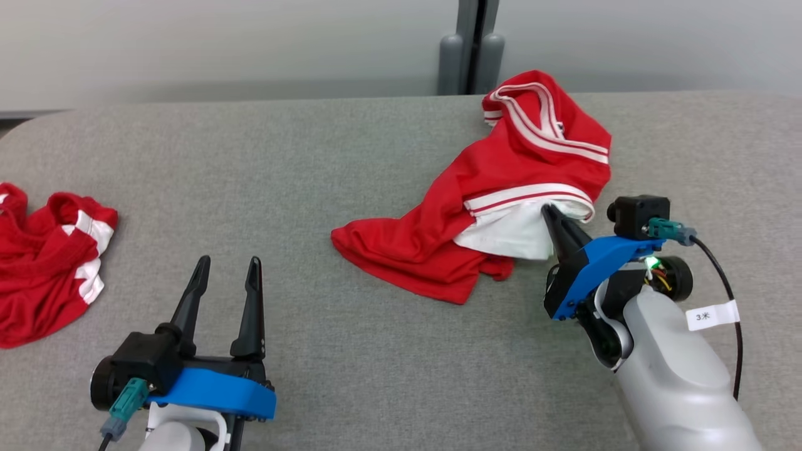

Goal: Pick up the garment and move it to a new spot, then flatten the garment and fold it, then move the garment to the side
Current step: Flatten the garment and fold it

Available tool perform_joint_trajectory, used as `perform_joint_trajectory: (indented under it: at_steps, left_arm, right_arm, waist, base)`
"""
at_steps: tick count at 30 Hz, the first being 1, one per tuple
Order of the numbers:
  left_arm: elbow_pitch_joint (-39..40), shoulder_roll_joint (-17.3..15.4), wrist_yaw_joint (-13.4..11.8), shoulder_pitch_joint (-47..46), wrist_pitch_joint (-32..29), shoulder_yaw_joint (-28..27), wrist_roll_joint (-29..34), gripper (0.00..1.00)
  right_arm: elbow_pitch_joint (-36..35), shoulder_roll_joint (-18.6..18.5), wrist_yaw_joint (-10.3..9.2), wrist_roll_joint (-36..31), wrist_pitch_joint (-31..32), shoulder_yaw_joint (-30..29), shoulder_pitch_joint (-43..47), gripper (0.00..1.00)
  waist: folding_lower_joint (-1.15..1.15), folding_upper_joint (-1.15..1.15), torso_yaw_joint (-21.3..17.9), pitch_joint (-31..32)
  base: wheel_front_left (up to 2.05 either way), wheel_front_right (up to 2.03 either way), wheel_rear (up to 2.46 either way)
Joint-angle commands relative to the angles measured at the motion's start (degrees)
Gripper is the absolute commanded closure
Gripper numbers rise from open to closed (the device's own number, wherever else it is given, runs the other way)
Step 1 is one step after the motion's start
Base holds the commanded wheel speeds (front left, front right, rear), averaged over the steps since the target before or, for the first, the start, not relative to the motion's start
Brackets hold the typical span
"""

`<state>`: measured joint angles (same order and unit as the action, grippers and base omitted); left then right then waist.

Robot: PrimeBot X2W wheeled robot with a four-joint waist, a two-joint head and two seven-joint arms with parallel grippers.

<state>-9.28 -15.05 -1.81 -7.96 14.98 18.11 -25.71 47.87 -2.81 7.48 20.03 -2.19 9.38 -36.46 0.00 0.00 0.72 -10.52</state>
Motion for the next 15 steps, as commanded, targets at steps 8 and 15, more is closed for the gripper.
perform_joint_trajectory:
  at_steps: [8,15]
  left_arm:
    - [0.45,-0.27,-0.3,2.24,0.24,-0.31,-0.31,0.0]
    - [1.36,-0.64,-0.9,4.03,0.26,-1.16,-0.47,0.0]
  right_arm:
    - [-15.62,-0.15,0.03,-4.43,0.32,-1.58,2.49,1.0]
    - [-32.72,-0.15,0.03,-4.99,7.43,0.54,-0.04,1.0]
  waist:
    - [0.0,0.0,-2.6,4.13]
    - [0.0,0.0,-3.35,5.14]
  base:
    - [0.0,0.0,0.0]
    - [0.0,0.0,0.0]
